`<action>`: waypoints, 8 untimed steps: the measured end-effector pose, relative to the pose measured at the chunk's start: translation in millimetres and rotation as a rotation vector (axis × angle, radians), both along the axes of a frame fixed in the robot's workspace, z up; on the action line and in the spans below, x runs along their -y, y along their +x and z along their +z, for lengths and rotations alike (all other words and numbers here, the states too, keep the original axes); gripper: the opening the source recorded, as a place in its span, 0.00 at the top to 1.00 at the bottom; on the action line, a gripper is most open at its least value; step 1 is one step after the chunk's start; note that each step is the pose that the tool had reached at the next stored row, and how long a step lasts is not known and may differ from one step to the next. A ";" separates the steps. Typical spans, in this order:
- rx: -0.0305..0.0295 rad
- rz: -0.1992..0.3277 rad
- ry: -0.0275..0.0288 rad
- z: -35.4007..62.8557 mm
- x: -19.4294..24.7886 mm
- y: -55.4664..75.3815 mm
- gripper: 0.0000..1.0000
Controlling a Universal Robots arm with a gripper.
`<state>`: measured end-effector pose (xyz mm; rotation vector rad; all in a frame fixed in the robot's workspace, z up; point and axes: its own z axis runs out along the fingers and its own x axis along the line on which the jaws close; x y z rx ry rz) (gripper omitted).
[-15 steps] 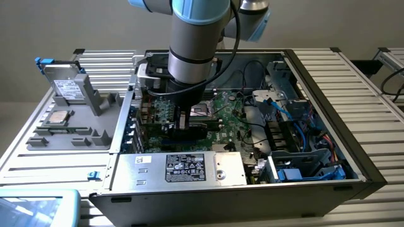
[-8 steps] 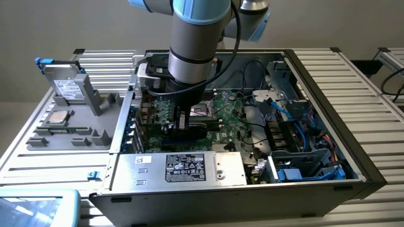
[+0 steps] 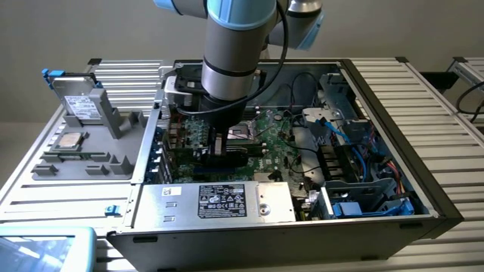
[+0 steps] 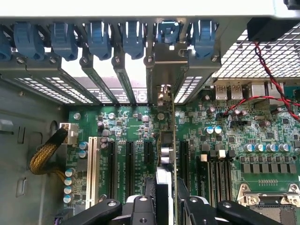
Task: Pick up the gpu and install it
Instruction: 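Insert the gpu into the slot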
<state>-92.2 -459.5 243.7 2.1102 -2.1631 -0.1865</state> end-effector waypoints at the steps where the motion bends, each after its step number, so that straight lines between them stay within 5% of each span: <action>1: 0.0001 0.000 0.0000 0.0 0.0 0.0 0.72; 8: 0.0004 0.001 0.0000 -0.7 0.0 0.0 0.72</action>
